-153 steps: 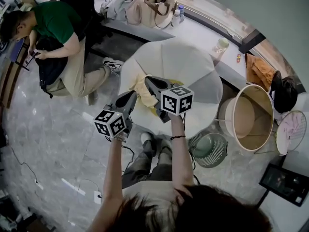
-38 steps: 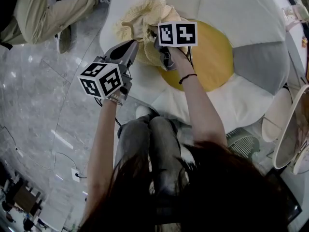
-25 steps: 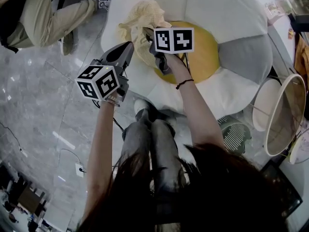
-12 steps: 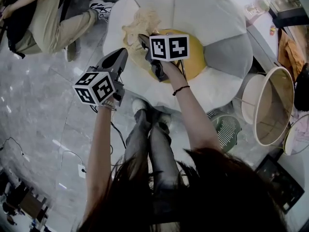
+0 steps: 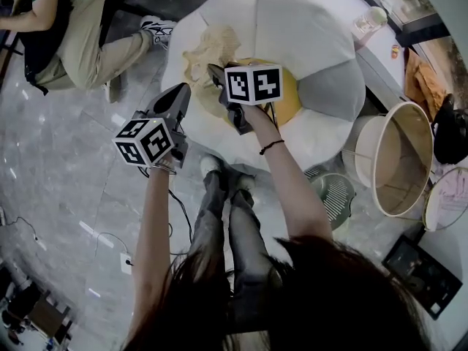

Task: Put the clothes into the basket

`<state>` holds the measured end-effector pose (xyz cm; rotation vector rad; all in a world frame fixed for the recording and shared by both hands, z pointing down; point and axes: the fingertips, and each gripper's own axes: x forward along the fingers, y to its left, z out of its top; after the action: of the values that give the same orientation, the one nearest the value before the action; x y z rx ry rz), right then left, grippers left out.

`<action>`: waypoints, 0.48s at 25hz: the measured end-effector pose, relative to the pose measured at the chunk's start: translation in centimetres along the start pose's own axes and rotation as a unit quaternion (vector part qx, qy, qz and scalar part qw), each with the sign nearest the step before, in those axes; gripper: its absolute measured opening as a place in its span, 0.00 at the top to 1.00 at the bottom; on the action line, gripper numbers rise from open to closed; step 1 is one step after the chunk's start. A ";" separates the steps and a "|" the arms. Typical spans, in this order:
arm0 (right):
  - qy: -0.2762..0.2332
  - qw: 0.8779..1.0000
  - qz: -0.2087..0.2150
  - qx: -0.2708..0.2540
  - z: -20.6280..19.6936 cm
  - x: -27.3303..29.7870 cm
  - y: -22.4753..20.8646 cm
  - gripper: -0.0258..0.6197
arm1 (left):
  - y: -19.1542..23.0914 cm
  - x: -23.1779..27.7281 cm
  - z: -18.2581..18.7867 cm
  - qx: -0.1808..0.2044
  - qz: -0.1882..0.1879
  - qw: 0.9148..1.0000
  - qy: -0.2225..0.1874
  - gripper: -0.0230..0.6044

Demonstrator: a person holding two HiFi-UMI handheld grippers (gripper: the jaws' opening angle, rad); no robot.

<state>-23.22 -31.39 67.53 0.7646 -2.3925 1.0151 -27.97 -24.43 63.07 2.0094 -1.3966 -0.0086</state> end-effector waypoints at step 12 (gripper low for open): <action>-0.025 1.000 0.004 -0.012 5.2 -7.5 4.5 0.88 | -4.7 -2.8 5.0 -0.018 -0.001 0.999 -0.029 0.95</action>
<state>-21.28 -30.29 57.58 0.7812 -2.4465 0.9797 -27.09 -23.82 55.70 1.9959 -1.4199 -0.0932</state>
